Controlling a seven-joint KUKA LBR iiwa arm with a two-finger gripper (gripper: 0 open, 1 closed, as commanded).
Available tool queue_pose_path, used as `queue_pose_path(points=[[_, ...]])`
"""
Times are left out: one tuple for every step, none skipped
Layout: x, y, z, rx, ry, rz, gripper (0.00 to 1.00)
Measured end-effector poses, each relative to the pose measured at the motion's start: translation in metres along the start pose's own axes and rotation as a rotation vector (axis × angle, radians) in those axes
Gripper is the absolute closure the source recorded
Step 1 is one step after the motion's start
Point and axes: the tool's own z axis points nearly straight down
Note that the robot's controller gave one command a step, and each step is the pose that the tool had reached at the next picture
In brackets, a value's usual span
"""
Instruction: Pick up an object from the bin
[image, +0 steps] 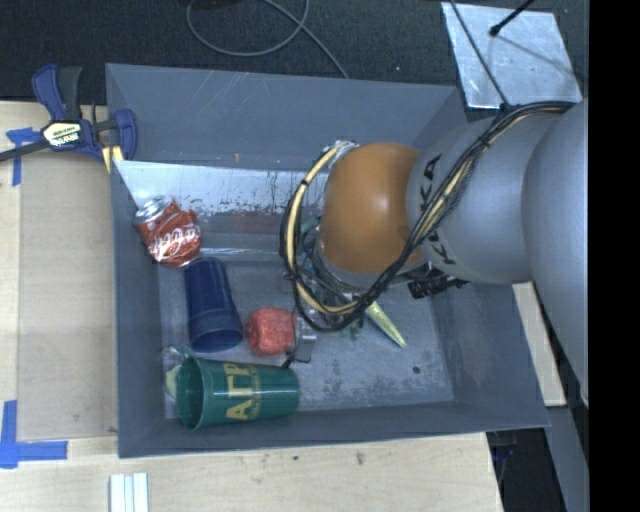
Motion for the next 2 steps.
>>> queue_pose_path(points=[[-0.019, -0.002, -0.003, -0.003, -0.011, 0.082, 0.0], [-0.007, 0.009, 0.051, -0.001, -0.007, 0.07, 0.0]])
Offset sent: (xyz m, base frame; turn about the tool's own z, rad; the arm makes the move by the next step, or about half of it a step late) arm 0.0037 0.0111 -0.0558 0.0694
